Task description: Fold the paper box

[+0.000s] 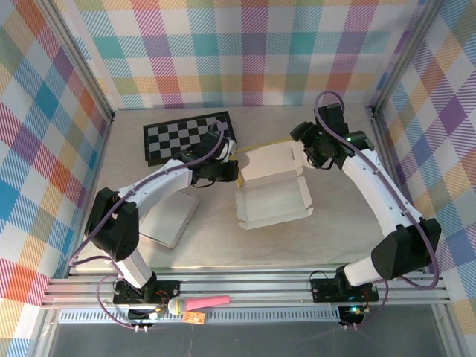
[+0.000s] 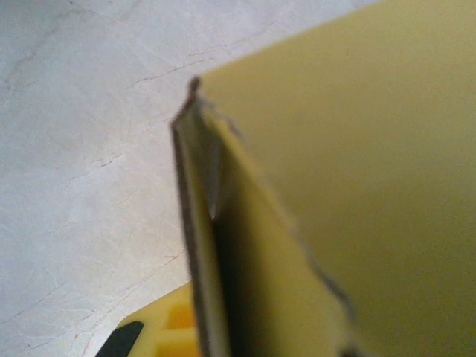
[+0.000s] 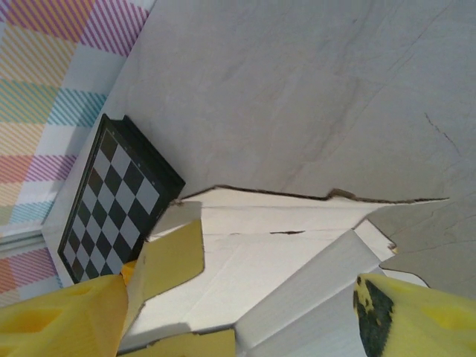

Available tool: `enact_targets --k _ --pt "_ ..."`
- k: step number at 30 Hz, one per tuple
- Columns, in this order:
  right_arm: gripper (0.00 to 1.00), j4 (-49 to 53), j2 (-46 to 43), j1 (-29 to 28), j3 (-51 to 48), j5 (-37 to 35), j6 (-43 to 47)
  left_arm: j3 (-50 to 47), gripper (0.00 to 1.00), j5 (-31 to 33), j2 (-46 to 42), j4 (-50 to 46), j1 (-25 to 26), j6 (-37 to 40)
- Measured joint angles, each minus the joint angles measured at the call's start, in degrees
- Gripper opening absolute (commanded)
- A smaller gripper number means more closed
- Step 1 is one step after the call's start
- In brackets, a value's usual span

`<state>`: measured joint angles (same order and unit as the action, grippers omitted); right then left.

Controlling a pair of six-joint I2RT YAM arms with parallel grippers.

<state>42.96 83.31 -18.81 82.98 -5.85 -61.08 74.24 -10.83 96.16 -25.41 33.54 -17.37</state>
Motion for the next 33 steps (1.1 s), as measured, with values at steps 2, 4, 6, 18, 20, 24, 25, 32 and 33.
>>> enact_targets --k 2,4,6,18,20,24,25,32,33 --pt "0.74 0.2 0.5 -0.1 0.2 -0.8 0.0 0.0 0.00 0.2 0.0 0.0 0.1 -0.2" --pt "0.70 0.5 1.2 -0.1 0.3 -1.3 0.0 0.0 0.00 0.5 0.0 0.0 0.1 -0.2" --pt "0.66 1.1 1.7 -0.3 0.3 -1.7 0.1 0.0 0.00 0.8 0.0 0.0 0.1 -0.4" --pt "0.67 0.4 3.3 -0.9 -0.1 1.1 1.7 1.0 0.00 1.0 0.0 0.0 0.1 -0.9" --pt "0.67 0.3 3.5 -1.1 0.0 1.7 2.2 1.1 0.00 1.0 0.0 -0.1 0.1 -0.9" --pt "0.69 0.0 3.3 -1.1 0.6 3.5 4.9 2.0 0.00 0.9 0.0 -0.5 0.0 -1.2" --pt "0.69 0.0 3.3 -1.1 0.9 4.0 5.9 2.1 0.00 0.8 0.0 -0.5 -0.2 -1.3" --pt "0.66 -4.3 1.4 6.2 7.5 21.7 20.5 2.6 0.00 -7.1 0.9 0.0 -4.9 -1.9" --pt "0.63 -5.5 1.4 8.9 8.9 25.5 22.2 2.7 0.00 -9.3 1.5 0.2 -6.0 -1.9"
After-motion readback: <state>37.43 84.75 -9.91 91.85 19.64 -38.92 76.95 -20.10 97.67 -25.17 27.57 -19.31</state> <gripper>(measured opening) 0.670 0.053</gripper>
